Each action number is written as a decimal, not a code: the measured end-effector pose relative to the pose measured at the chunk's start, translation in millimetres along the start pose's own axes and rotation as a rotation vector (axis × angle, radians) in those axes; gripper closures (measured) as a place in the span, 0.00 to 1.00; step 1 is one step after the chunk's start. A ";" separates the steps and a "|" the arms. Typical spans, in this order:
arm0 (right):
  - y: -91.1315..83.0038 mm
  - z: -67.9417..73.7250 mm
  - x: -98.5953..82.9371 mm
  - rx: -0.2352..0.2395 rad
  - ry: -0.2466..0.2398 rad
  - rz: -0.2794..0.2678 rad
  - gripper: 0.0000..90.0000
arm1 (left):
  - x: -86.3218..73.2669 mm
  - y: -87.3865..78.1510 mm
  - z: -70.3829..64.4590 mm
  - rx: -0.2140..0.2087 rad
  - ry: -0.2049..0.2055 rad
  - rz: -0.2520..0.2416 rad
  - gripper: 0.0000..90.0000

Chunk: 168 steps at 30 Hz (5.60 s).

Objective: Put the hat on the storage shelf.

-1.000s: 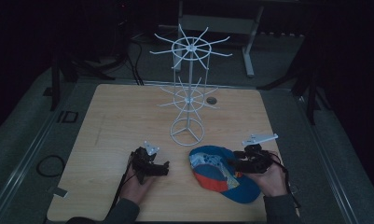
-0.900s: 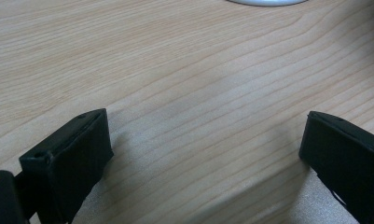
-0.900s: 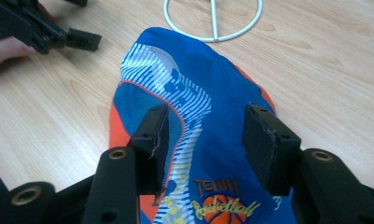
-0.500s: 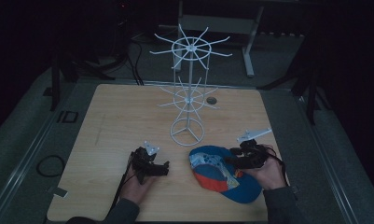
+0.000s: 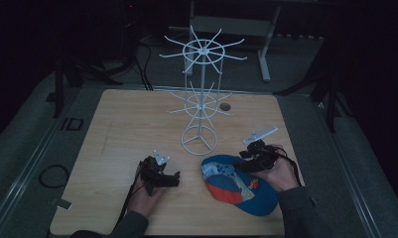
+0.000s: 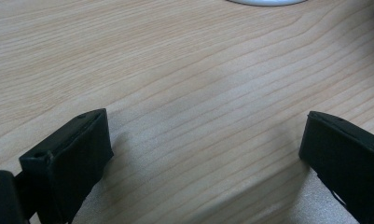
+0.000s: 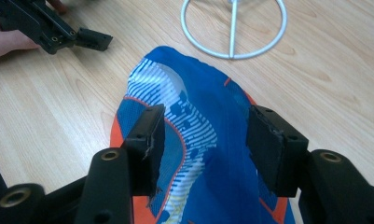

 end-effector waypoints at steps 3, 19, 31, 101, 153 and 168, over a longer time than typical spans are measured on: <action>3.8 0.1 5.1 0.006 -0.021 0.011 0.51 | 0.0 0.0 0.0 0.000 0.000 0.001 0.03; 29.3 -8.4 16.5 0.085 -0.033 0.071 0.49 | 0.3 0.2 0.1 0.001 -0.001 -0.003 0.03; 42.3 -3.5 20.1 0.096 -0.051 0.104 0.46 | 0.3 0.2 0.1 0.001 -0.001 -0.003 0.03; -35.0 -3.0 17.7 0.045 -0.069 -0.089 0.94 | 0.2 0.0 0.3 0.001 0.002 -0.001 0.03; -116.0 0.3 52.6 0.040 -0.028 -0.386 0.94 | 0.2 0.0 0.2 0.001 0.001 -0.001 0.03; -128.8 2.4 63.6 0.036 -0.039 -0.415 0.94 | 0.1 0.0 0.3 0.001 0.002 0.000 0.03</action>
Point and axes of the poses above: each handheld gripper's, and its own axes: y roughly forward along the jaws, x roughly out of its top, z roughly to its left, the point moved 10 cm from there along y, roughly forward along the jaws, and after that the axes turned 4 degrees about z, right-handed, at the moved point
